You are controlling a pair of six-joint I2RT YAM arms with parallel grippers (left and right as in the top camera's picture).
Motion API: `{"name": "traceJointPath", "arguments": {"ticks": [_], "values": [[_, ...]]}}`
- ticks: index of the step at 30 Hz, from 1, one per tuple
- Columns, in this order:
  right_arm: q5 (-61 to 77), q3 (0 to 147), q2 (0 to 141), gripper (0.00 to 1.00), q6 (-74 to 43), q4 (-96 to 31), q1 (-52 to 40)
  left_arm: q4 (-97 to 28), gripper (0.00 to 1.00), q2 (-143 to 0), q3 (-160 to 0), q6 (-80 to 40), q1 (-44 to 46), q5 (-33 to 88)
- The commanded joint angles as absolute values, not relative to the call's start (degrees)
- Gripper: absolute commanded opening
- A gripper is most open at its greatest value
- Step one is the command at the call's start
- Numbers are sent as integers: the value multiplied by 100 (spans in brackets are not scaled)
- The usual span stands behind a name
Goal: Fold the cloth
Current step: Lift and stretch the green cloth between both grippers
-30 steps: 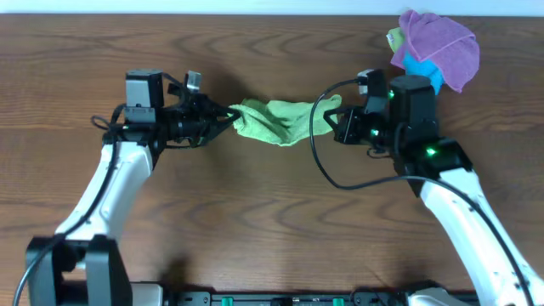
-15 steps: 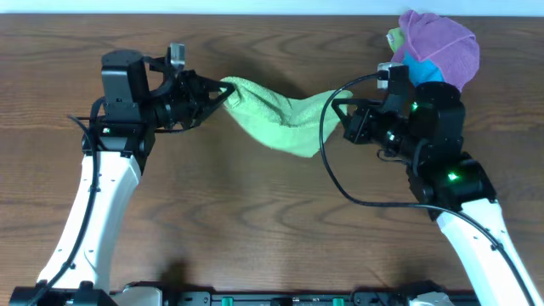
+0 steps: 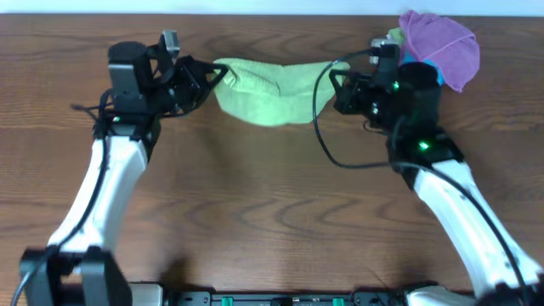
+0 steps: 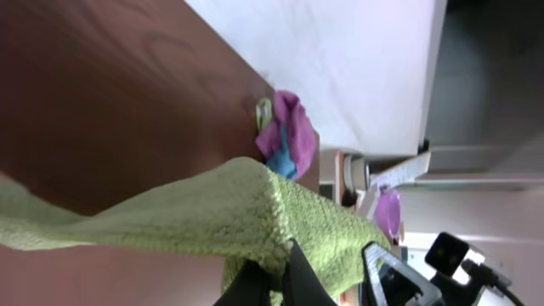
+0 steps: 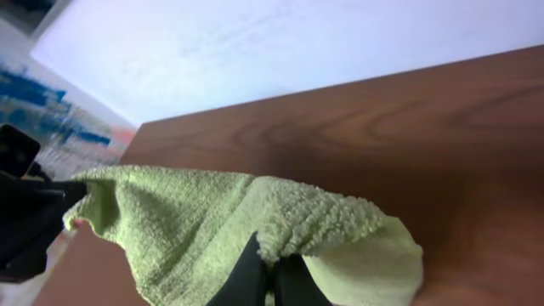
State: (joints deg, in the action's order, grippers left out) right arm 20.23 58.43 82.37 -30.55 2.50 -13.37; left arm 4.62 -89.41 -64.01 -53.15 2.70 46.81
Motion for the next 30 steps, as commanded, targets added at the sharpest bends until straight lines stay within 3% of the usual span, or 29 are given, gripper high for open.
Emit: {"name": "traceJointPath", "arguments": {"ticks": [1, 17, 30], "values": [[1804, 6005, 8683, 1, -2993, 499, -1253, 808, 6, -9384, -6600, -5537, 257, 4560], [1719, 7675, 9784, 1, -2471, 128, -1105, 965, 6, -10523, -8182, -5406, 257, 4770], [1994, 7699, 9780, 1, -2088, -1634, -1162, -1990, 6, -10521, -8180, -3264, 257, 4910]]}}
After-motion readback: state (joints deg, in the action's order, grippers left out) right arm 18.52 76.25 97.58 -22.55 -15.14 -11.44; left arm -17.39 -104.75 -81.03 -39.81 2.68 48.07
